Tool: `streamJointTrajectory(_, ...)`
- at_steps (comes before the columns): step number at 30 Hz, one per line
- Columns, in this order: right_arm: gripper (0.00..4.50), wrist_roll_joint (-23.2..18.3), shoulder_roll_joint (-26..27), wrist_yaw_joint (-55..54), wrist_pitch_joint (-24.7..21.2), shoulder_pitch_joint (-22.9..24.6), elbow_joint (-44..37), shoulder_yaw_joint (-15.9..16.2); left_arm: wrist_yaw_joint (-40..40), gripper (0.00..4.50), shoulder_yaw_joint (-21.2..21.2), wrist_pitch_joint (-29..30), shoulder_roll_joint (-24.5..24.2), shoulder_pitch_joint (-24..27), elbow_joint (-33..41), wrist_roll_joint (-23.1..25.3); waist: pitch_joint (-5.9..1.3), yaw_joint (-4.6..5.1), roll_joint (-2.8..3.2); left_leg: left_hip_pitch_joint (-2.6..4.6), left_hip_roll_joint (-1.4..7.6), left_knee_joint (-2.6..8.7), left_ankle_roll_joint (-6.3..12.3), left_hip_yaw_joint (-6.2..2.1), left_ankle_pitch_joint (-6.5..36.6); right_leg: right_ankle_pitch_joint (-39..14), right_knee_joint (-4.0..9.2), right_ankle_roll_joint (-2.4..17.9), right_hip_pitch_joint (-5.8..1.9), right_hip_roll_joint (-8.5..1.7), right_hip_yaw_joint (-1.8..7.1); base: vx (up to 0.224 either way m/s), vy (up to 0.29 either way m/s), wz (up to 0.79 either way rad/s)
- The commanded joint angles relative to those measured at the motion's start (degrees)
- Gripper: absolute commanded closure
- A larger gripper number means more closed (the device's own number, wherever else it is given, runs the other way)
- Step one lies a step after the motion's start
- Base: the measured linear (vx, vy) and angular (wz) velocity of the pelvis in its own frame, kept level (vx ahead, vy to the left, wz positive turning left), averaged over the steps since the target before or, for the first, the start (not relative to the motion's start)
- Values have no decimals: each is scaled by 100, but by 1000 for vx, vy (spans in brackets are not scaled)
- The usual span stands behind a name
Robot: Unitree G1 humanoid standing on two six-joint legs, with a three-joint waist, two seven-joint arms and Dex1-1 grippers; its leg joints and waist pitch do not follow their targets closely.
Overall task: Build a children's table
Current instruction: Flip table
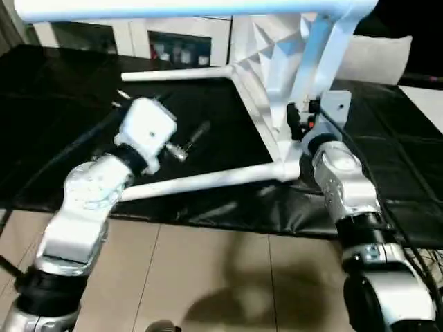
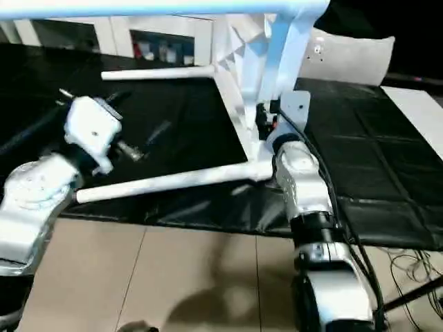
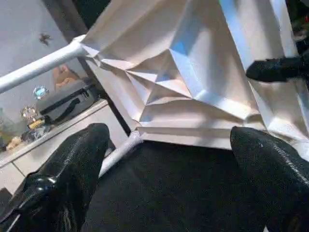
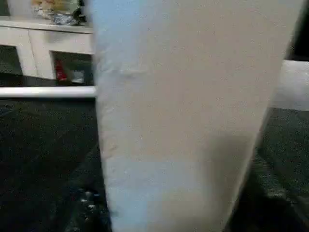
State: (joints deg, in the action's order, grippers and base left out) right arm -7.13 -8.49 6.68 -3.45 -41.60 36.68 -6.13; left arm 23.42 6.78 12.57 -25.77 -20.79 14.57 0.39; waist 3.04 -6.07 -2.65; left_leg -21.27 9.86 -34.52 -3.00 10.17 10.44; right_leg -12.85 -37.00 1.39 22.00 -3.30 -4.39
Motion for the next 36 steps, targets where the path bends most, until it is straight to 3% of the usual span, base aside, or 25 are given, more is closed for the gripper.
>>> streamJointTrajectory(1, 214, 5, -149, 284, 206, -163, 301, 80, 16, 0, 88, -112, -14, 67, -23, 108, -347, 1, 29, 55, 332, 424, -219, -139, 1008, -394, 433, 831, -240, -534, 371, 0, 0, 0)
streamJointTrajectory(4, 240, 47, -216, 511, 474, -290, 688, 61, -20, 0, 30, -174, 9, 27, -60, 156, -342, 0, 54, 66, 341, 418, -188, -131, 1046, -510, 436, 926, -222, -542, 368, 0, 0, 0)
streamJointTrajectory(5, 248, 94, -265, 611, 542, -320, 796, 101, -157, 0, -15, -260, 1, -39, -118, 283, -335, 7, -33, 62, 337, 418, -158, -120, 1068, -581, 457, 924, -229, -534, 366, 0, 0, 0)
streamJointTrajectory(7, 266, 160, -335, 815, 641, -365, 957, 175, -398, 0, -91, -464, -17, -156, -250, 502, -328, -4, 8, 67, 349, 418, -141, -132, 1130, -781, 466, 906, -223, -545, 367, 0, 0, 0)
streamJointTrajectory(9, 267, 137, -373, 996, 644, -418, 1141, 167, -428, 0, -235, -789, 13, -283, -417, 400, -331, -10, -3, 65, 340, 414, -116, -131, 1074, -731, 465, 914, -228, -543, 367, 0, 0, 0)
streamJointTrajectory(13, 275, 99, -407, 1131, 659, -469, 1280, 159, -475, 0, -251, -871, -69, -355, -544, 525, -345, -4, -28, 48, 349, 402, -36, -129, 863, -396, 414, 1021, -239, -548, 364, 0, 0, 0)
streamJointTrajectory(19, 277, 172, -421, 1052, 828, -532, 1477, 160, -1090, 0, -305, -1085, -144, -639, -860, 1178, -336, 3, -14, 63, 358, 403, -4, -133, 956, -603, 443, 1014, -229, -552, 364, 0, 0, 0)
streamJointTrajectory(23, 277, 316, -405, 875, 915, -540, 1518, 217, -1563, 0, -171, -2112, -293, -918, -669, 1964, -340, -5, -9, 60, 363, 404, 5, -143, 944, -541, 443, 1017, -225, -550, 361, 0, 0, 0)
streamJointTrajectory(24, 277, 356, -397, 836, 920, -527, 1487, 251, -1859, 0, -131, -2289, -342, -989, -622, 2288, -343, -5, -7, 62, 374, 403, -8, -145, 948, -527, 426, 1000, -229, -556, 364, 0, 0, 0)
streamJointTrajectory(26, 277, 422, -409, 792, 927, -514, 1457, 301, -2096, 0, -168, -2390, -360, -1076, -589, 2473, -344, 1, -4, 55, 364, 399, -21, -141, 940, -509, 417, 1009, -225, -553, 361, 0, 0, 0)
streamJointTrajectory(32, 278, 484, -411, 703, 899, -512, 1449, 342, -2350, 0, -147, -2601, -439, -1243, -576, 2837, -382, -5, -3, 32, 353, 361, 62, -133, 616, 31, 354, 1129, -230, -540, 357, 0, 0, 0)
streamJointTrajectory(36, 278, 587, -431, 466, 716, -533, 1466, 362, -1586, 0, 182, -2341, -389, -1051, -1122, 2630, -396, -29, 31, 19, 332, 329, 155, -116, 343, 447, 317, 1241, -197, -516, 349, 0, 0, 0)
